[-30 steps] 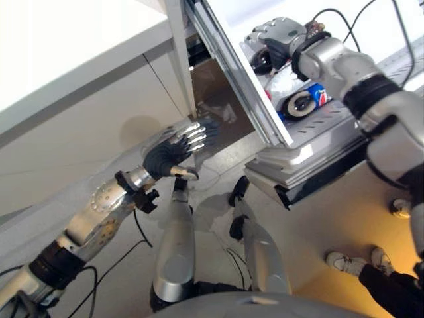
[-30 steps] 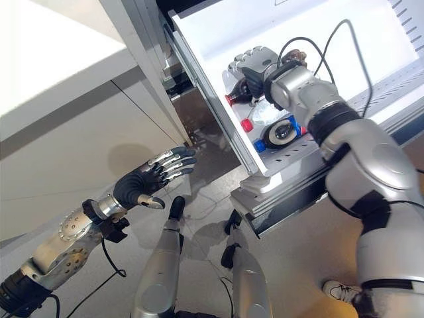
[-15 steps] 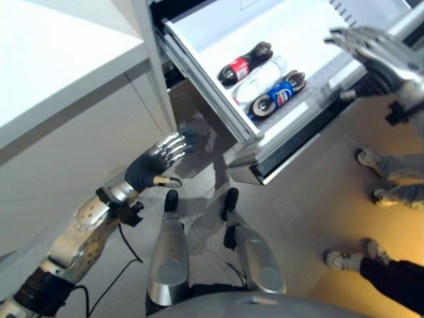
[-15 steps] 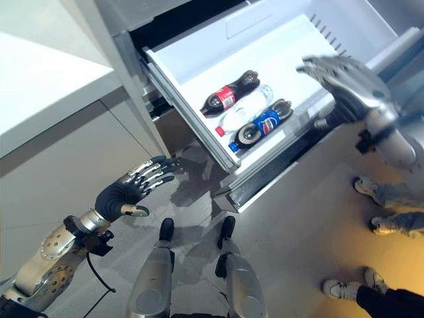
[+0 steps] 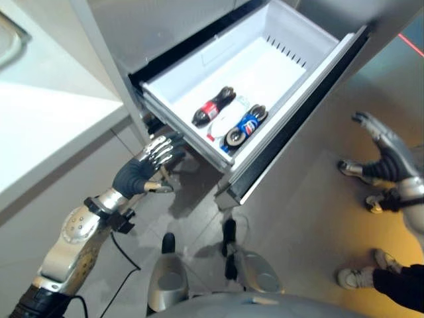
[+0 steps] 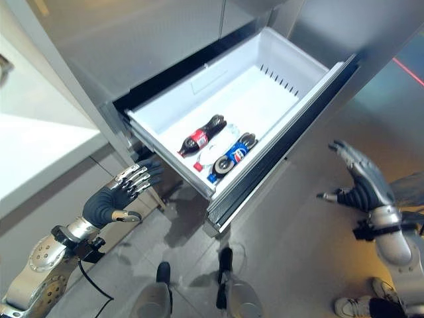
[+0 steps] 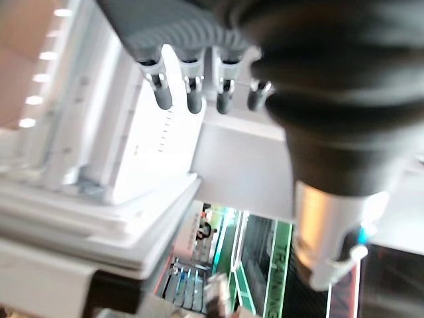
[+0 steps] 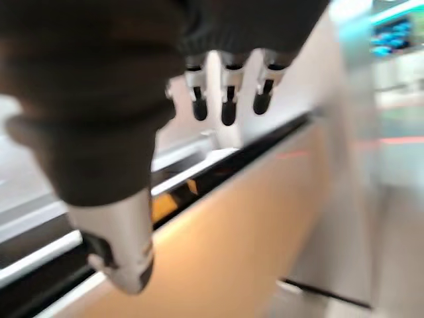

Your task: Take the drinks into the refrigerator

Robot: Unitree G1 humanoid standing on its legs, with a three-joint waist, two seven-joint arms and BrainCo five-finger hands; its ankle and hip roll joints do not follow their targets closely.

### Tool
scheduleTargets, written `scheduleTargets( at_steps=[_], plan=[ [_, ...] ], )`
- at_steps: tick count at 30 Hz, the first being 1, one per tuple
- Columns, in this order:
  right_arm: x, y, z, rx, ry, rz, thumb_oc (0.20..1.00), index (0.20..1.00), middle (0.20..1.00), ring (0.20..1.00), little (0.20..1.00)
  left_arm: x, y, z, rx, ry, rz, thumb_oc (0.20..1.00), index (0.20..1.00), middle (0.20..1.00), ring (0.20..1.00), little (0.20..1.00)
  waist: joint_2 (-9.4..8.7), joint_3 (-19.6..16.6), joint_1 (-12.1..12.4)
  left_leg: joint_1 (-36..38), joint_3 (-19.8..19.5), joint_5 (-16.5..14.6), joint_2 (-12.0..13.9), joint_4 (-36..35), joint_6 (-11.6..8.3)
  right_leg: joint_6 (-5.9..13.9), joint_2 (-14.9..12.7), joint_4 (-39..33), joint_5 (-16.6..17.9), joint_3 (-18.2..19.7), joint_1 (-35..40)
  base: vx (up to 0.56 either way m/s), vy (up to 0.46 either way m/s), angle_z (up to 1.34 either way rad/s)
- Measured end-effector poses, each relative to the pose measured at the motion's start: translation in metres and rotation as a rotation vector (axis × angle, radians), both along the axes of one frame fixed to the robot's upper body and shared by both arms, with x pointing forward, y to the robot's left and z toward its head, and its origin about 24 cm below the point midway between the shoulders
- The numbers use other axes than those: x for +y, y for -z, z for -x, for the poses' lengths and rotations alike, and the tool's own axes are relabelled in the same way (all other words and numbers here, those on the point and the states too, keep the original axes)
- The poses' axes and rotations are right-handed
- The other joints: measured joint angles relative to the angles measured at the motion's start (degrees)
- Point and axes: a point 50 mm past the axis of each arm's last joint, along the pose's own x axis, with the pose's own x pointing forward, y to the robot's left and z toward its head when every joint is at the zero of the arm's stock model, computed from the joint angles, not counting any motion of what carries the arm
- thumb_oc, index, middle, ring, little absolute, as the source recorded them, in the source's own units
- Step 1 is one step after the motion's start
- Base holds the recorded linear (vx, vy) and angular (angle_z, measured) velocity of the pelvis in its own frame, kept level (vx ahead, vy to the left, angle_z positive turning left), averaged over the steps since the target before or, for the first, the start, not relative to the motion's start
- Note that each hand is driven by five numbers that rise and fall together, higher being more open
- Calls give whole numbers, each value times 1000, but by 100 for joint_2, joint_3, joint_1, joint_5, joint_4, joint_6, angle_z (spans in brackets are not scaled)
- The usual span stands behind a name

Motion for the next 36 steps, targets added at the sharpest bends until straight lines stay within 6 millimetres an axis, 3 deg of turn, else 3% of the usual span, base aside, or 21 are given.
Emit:
scheduleTargets(
  at_steps=[1, 5, 8, 12, 16, 21, 25, 29, 33, 36],
  plan=[
    [-4, 20, 2, 67, 46, -44, 200, 200, 200, 200, 200, -1, 0, 0, -3, 0, 1, 1000, 1000, 1000, 1000, 1000, 15, -51, -22, 155, 20, 5, 13, -83, 0, -15, 23, -25, -1, 8, 118, 61, -25, -5],
    [-2, 59, 8, 234, 62, -83, 200, 200, 200, 200, 200, -2, 5, 4, 13, 5, 15, 1000, 1000, 1000, 1000, 1000, 129, -236, -149, 307, 27, 33, 19, -268, 33, 20, 23, -111, -57, 2, 260, 44, -23, 0],
    [2, 88, 10, 368, 58, -79, 200, 200, 200, 200, 200, -6, 6, 5, 9, 26, 32, 1000, 1000, 1000, 1000, 1000, 207, -337, -108, 446, 24, 75, 50, -415, 23, 12, 51, -183, -50, -11, 394, 32, -26, 2],
    [22, 122, -6, 493, 17, -100, 200, 200, 200, 200, 200, -10, 7, 5, 12, 36, 47, 1000, 1000, 1000, 1000, 1000, 254, -457, -108, 581, -25, 162, 80, -564, -39, -6, 95, -335, -23, -86, 568, 8, -31, 7],
    [54, 123, -34, 525, -132, -57, 200, 200, 200, 200, 200, -20, 7, 3, 5, 78, 69, 1000, 1000, 1000, 1000, 1000, 356, -501, 26, 643, -132, 242, 90, -676, -56, -8, 104, -336, -24, -200, 610, -24, -43, 14],
    [73, 109, -70, 481, -200, -25, 200, 200, 200, 200, 200, -34, 7, 0, 6, 145, 83, 1000, 1000, 1000, 1000, 1000, 465, -447, 320, 518, -457, 364, 90, -730, -66, -16, 58, -336, -88, -528, 684, -30, -46, 38],
    [57, 112, -72, 555, -163, 50, 200, 200, 200, 200, 200, -38, 9, 0, 14, 161, 86, 1000, 1000, 1000, 1000, 1000, 584, -365, 533, 312, -842, 502, 73, -713, -94, -29, 18, -336, -119, -937, 694, -16, -42, 52],
    [48, 111, -77, 597, -156, 125, 200, 200, 200, 200, 200, -47, 8, -2, 14, 204, 98, 1000, 1000, 1000, 1000, 1000, 718, -272, 484, 135, -1315, 589, 54, -709, -109, -36, -23, -336, -178, -1368, 759, -5, -27, 52],
    [54, 103, -94, 600, -185, 187, 200, 200, 200, 200, 200, -54, 5, -3, 14, 245, 118, 1000, 1000, 1000, 1000, 1000, 848, -187, 659, -80, -1580, 602, 84, -693, -100, -98, -6, -335, -212, -1700, 766, 12, -34, 41],
    [66, 85, -115, 554, -224, 242, 200, 200, 200, 200, 200, -56, 4, -5, 8, 252, 123, 1000, 1000, 1000, 1000, 1000, 897, -160, 746, -203, -1774, 636, 107, -647, -79, -118, 35, -335, -226, -1898, 769, -2, -24, 32]
  ],
)
